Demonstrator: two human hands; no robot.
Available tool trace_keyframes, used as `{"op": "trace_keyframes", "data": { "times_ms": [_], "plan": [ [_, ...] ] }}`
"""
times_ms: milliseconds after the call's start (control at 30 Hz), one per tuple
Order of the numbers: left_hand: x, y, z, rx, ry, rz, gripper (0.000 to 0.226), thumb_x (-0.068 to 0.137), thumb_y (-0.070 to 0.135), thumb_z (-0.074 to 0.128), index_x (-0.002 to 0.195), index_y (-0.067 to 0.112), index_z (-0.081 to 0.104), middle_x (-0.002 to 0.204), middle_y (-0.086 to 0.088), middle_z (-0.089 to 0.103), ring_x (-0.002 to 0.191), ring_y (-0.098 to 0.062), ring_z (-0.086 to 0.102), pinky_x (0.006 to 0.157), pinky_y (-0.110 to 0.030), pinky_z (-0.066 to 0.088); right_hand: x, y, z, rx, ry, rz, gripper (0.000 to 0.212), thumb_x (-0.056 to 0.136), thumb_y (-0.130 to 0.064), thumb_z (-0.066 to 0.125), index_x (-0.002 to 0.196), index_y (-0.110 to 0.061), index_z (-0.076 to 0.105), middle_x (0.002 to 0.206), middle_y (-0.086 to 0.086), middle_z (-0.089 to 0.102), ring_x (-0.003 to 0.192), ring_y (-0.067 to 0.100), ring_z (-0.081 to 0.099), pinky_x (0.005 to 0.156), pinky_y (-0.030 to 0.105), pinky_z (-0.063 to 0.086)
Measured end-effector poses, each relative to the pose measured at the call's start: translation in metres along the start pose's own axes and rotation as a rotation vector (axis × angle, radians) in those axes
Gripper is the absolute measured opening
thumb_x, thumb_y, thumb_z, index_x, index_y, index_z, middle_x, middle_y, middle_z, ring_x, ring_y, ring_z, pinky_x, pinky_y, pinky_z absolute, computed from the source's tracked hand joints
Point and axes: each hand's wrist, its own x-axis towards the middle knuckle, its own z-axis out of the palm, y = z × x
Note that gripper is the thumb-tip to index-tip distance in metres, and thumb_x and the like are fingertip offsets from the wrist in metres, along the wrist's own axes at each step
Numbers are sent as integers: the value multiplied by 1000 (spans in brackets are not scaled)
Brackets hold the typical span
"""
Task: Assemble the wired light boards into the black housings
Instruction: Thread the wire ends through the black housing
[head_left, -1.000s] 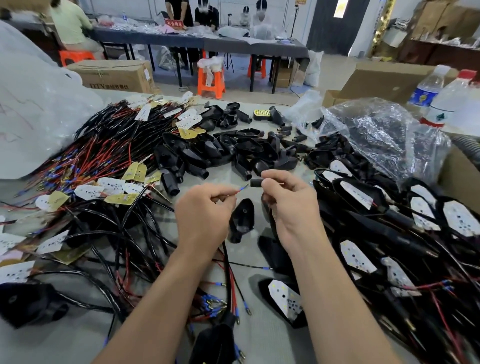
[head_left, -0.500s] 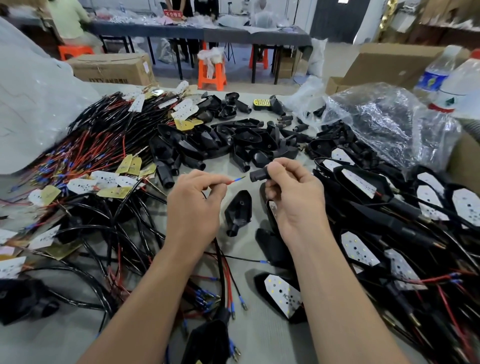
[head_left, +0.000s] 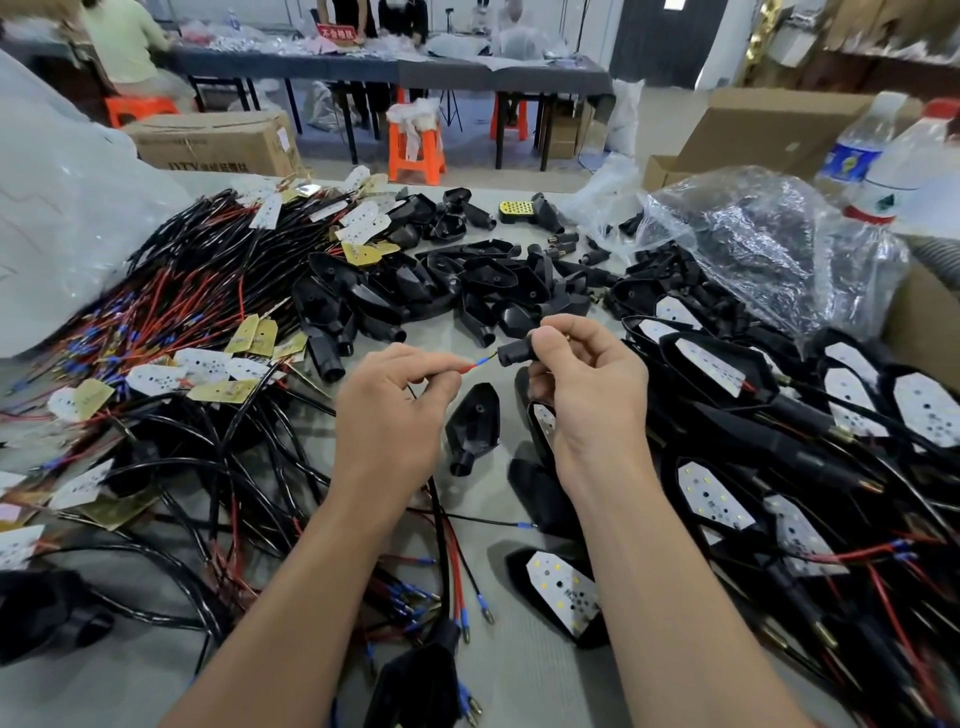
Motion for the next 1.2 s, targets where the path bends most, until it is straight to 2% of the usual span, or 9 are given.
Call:
{"op": "trace_keyframes", "data": {
  "times_ms": [233,500,600,733,833,933,1033,1100,1200],
  "plan": [
    [-1,1,-2,0,-8,-2,38,89,17,76,80,53,75,91,23,70,97,-2,61,82,-21,45,0,-1,0,16,-3,18,15,94,3,65,88,-10,69,62,-1,62,50,9,52,48,22,43],
    [-1,-3,-4,20,27,-26,30,90,17,76,81,46,77,92,25,69,94,-3,62,83,-26,48,-3,-1,-1,-106,-63,-7,21,89,5,68,81,-14,73,67,1,62,55,10,53,50,19,45],
    [-1,-4,-3,11,30,-50,26,89,17,76,82,42,79,90,26,69,86,-2,62,76,-24,47,-3,-1,0,-133,-47,-18,21,88,4,69,79,-15,74,63,-1,60,54,9,53,50,19,45],
    [0,-1,0,-88,25,-104,36,88,16,76,76,50,78,85,21,71,68,-1,59,59,-18,48,-1,0,0,-173,-1,-37,17,86,0,71,81,-16,74,63,-1,61,55,10,54,54,23,46],
    [-2,-1,3,-68,-4,-105,37,87,17,78,77,52,77,82,23,71,72,0,62,63,-19,47,-2,1,0,-182,-7,-45,17,87,0,71,80,-15,74,61,-2,61,55,10,55,53,24,46],
    [-7,-1,7,-57,-4,-104,31,85,18,80,78,49,77,76,25,72,70,2,64,62,-11,45,-3,0,1,-170,-69,-43,17,88,3,70,81,-12,73,59,0,61,53,13,55,48,23,45],
    [-8,-1,5,-32,16,-118,24,78,31,84,93,49,77,85,30,73,85,4,67,71,-13,46,-2,0,2,-145,-104,-32,18,89,4,68,82,-11,72,60,2,63,53,14,56,48,23,47],
    [-4,-3,-2,3,2,-138,31,70,45,85,99,53,75,98,32,71,98,11,62,79,-17,45,0,0,1,-112,-92,-19,16,89,5,67,85,-10,72,61,3,63,52,15,55,49,24,47],
    [1,-7,-11,-3,-114,-170,31,58,58,82,88,50,78,118,33,67,112,15,57,88,-20,45,2,0,0,-49,-75,-2,12,91,4,66,92,-7,71,65,4,64,52,17,54,50,25,48]
  ]
}}
